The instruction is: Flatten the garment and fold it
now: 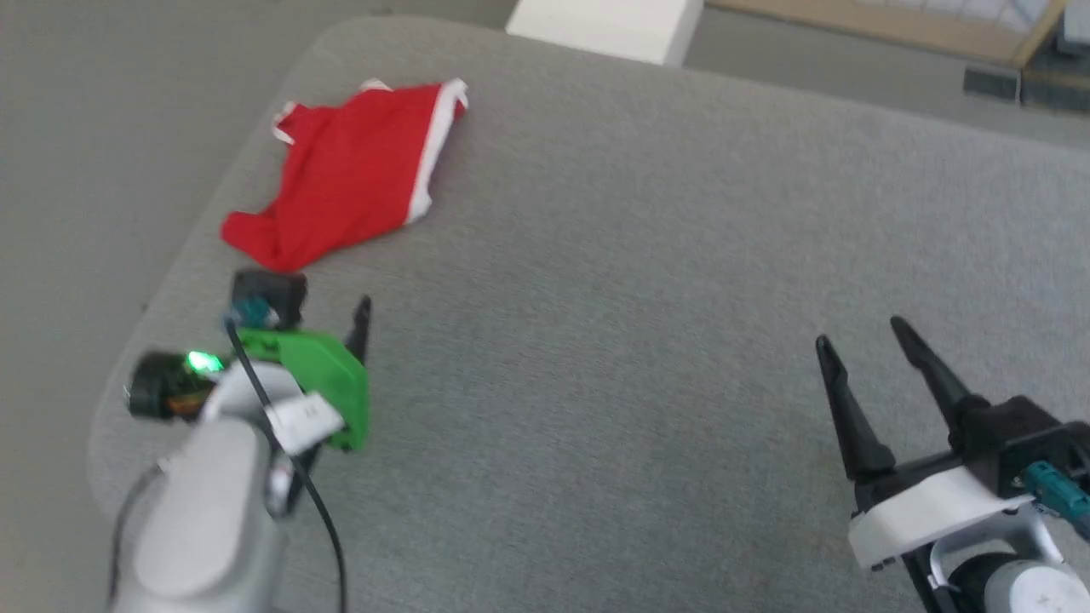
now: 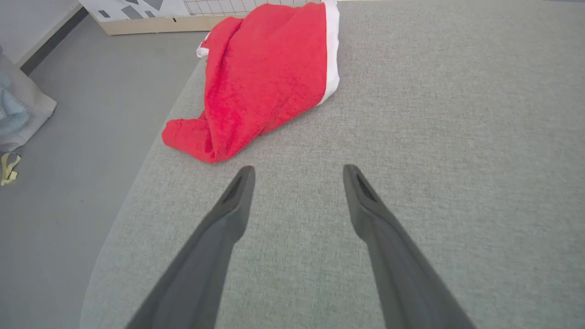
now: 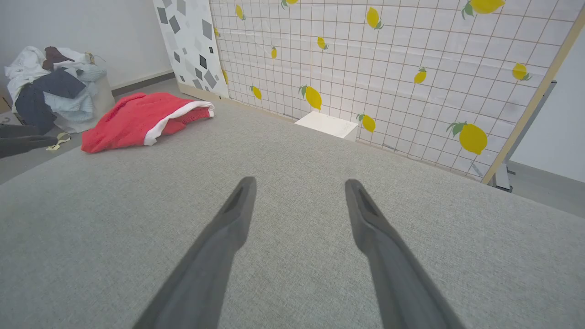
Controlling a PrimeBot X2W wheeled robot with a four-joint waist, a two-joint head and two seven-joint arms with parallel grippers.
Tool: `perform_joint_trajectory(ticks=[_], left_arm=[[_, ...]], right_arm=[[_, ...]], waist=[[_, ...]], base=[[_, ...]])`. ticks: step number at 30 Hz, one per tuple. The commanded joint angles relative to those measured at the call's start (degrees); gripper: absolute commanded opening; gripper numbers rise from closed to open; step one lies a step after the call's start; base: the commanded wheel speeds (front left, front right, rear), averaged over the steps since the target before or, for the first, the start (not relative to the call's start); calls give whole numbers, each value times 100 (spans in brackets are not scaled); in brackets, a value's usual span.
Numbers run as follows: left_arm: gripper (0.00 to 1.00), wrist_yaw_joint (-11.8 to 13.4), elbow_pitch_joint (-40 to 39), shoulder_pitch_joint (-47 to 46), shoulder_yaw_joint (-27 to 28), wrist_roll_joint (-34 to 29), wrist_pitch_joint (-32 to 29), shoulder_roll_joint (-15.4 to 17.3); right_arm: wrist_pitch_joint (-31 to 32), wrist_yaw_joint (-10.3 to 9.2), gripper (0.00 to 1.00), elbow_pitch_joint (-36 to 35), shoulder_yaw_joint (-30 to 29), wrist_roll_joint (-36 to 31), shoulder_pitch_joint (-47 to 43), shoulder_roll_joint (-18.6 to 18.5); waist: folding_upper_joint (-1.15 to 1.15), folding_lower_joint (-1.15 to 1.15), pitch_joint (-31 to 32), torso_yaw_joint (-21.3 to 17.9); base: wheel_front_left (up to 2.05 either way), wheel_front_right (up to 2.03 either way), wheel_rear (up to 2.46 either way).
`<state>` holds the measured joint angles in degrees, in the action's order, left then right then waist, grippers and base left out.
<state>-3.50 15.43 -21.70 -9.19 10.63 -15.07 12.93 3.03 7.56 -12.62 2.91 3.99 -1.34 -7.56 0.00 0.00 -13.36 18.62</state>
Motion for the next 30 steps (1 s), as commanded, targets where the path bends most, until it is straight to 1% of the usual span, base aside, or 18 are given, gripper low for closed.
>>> perform_joint_trajectory(ticks=[1,4,10,16,19,21,25,30], left_arm=[[100,-90,170,-290,6,83,-26,124],[100,-217,664,-851,86,181,-50,408],[100,-365,1455,-1799,51,481,-64,850],[100,-396,1925,-2379,-522,923,-126,1192],[100,-397,2118,-2600,-896,1111,28,1484],[100,-397,2268,-2718,-1049,1226,149,1628],[100,-398,2570,-2942,-1291,1448,263,1811],[100,-398,2871,-3132,-1618,1756,335,1903]], right_arm=[[25,-8,100,-76,-3,-19,130,-32],[53,-8,100,-221,-59,-15,246,-77],[87,-8,100,-447,-253,-14,293,-193],[105,-8,100,-592,-360,-27,249,-276],[110,-8,100,-660,-345,-45,273,-289],[109,-8,100,-689,-328,-57,273,-266],[105,-8,100,-757,-320,-98,175,-181],[80,-8,100,-823,-302,-153,78,-188]], waist=[[0,0,-556,-426],[0,0,-831,-591],[0,0,-1218,-703],[0,0,-1511,-675],[0,0,-1632,-686],[0,0,-1686,-700],[0,0,-1822,-719],[0,0,-1948,-766]], base=[[0,0,0],[0,0,0],[0,0,0],[0,0,0],[0,0,0],[0,0,0],[0,0,0],[0,0,0]])
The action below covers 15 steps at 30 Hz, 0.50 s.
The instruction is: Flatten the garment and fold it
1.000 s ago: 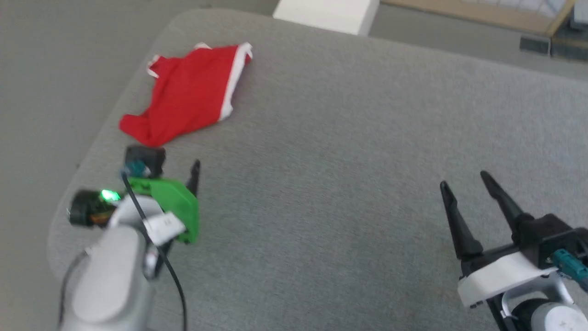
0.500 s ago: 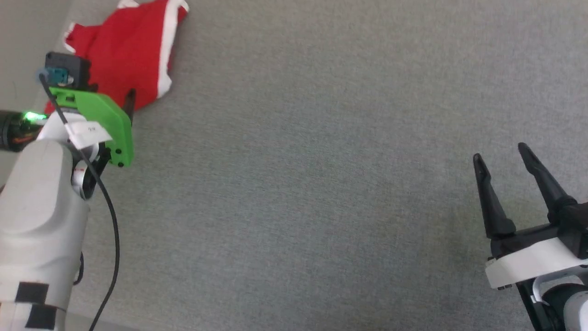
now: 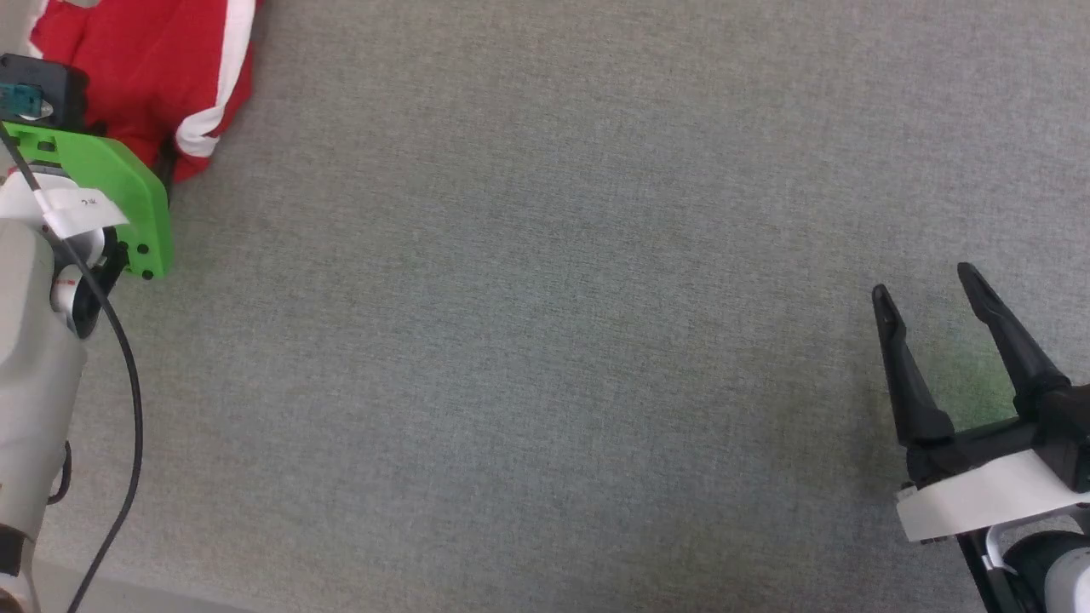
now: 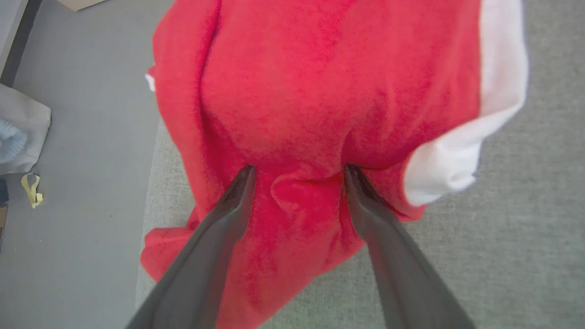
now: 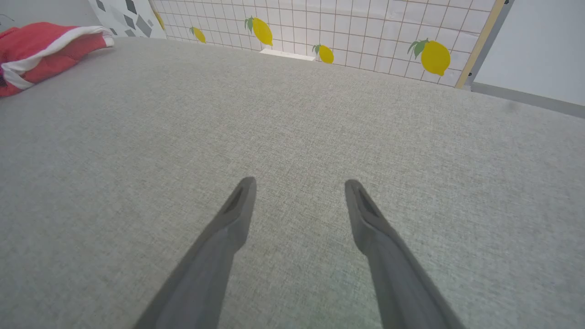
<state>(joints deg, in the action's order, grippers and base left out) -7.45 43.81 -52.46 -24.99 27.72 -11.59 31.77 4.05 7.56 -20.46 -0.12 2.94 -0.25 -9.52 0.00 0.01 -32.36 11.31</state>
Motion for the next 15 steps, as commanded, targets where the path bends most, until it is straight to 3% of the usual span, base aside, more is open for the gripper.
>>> perform_joint_trajectory(ticks=[1,2,8,15], left_arm=[[15,-3,30,-62,-190,156,-60,6],[0,-3,-2,-64,-308,236,-77,19],[0,-3,101,-154,-684,580,179,210],[0,-3,336,-327,-835,696,692,269]], right_arm=[[-28,-8,100,-41,-20,-48,-37,4],[-32,-8,100,-40,-36,-48,-38,1],[-50,-8,100,52,-95,-32,2,3],[-64,-8,100,336,-36,13,12,52]], waist=[[0,-1,-52,-38],[0,-1,-52,-41],[0,-1,76,-42],[0,-1,637,2]], base=[[0,0,0],[0,0,0],[0,0,0],[0,0,0]])
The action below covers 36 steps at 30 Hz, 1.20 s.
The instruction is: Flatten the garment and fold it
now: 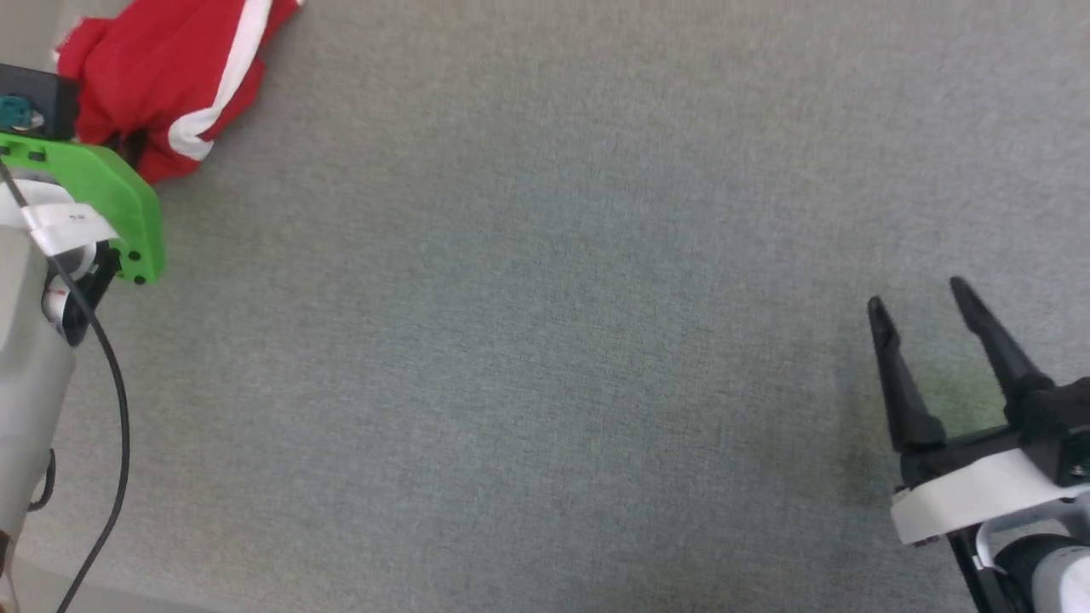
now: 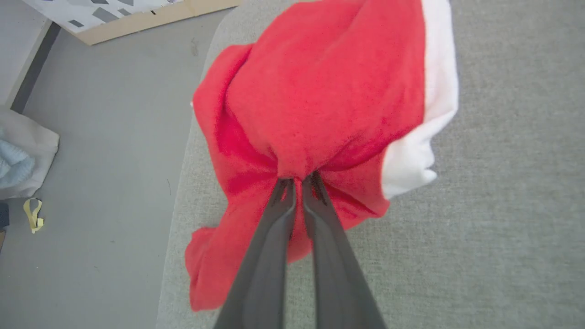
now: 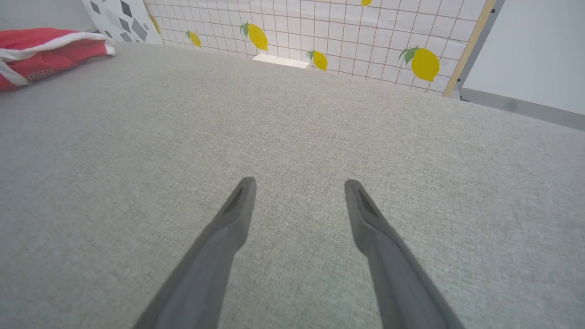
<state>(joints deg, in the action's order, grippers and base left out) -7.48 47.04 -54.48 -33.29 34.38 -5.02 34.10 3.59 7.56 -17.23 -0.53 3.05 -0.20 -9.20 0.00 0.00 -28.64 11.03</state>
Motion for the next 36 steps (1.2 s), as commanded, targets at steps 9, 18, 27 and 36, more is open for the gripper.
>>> perform_joint_trajectory(ticks=[9,18,27,36], left_arm=[[0,167,-50,-224,192,145,893,-108],[0,375,-1075,-1,226,207,1164,-211],[0,557,-2600,236,92,357,676,-314],[0,913,-3546,1012,-264,488,307,-601]], right_arm=[[-94,-8,100,587,-98,157,-116,168],[-148,-8,100,1022,-127,256,-180,376],[-197,-8,100,1242,-209,280,-54,457],[-216,-8,100,1266,-425,279,180,383]], waist=[[0,0,1334,68],[0,0,2206,-95],[0,0,2553,-677],[0,0,2387,-1538]], base=[[0,0,0],[0,0,0],[0,0,0],[0,0,0]])
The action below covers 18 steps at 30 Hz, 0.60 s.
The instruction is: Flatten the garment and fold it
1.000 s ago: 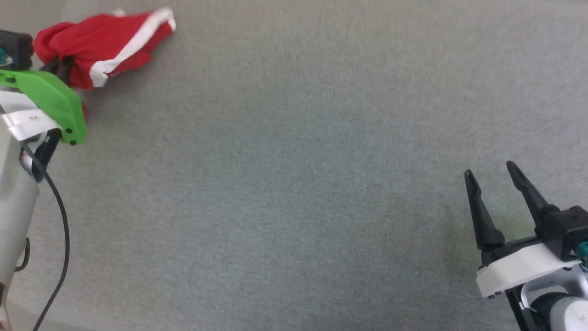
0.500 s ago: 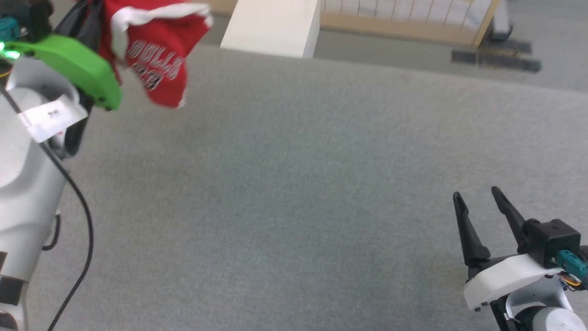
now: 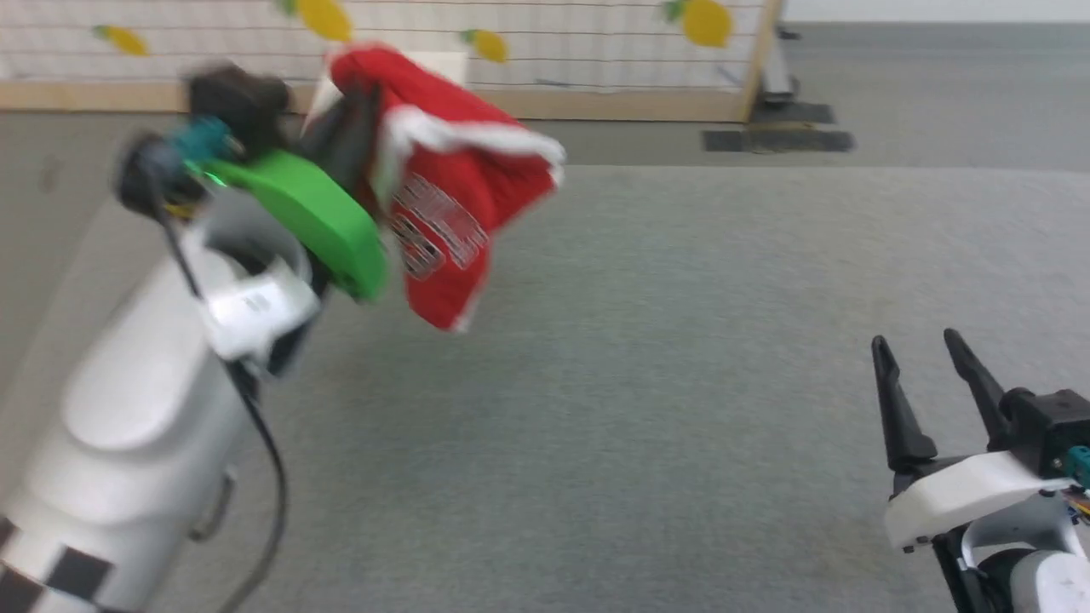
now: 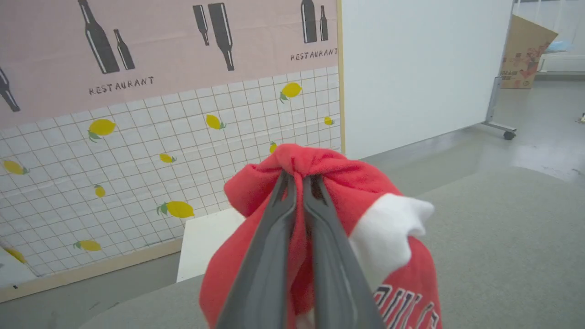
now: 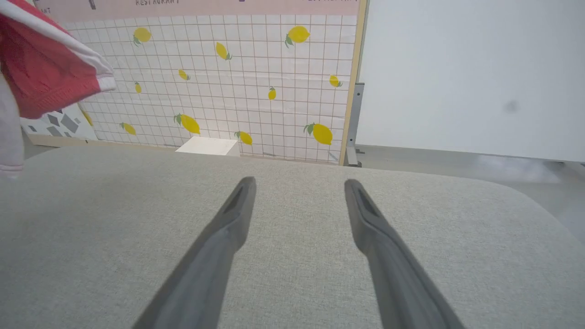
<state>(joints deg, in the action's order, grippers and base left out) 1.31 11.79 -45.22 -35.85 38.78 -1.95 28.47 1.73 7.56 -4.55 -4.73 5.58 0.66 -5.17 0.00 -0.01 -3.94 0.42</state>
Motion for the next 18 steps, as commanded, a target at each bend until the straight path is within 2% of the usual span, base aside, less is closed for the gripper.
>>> perform_joint_trajectory(ticks=[1,8,11,14,18], left_arm=[[0,91,-78,200,-72,45,-19,-93],[0,516,-270,775,-413,-60,26,-503],[0,608,-186,904,-593,-130,-19,-638],[0,619,-25,996,-787,-197,-153,-679],[0,473,178,1102,-1095,-252,-446,-630]], right_arm=[[-41,-8,100,-2,-27,31,125,-34],[-115,-8,100,34,-73,32,274,-31],[-178,-8,100,62,-101,30,327,12],[-236,-8,100,95,-95,26,358,60],[-313,-8,100,149,-88,16,394,114]], waist=[[0,1,-126,-586],[0,1,-466,-1236],[0,1,-636,-1434],[0,1,-792,-1574],[0,1,-927,-1664]], base=[[0,0,0],[0,0,0],[0,0,0],[0,0,0],[0,0,0]])
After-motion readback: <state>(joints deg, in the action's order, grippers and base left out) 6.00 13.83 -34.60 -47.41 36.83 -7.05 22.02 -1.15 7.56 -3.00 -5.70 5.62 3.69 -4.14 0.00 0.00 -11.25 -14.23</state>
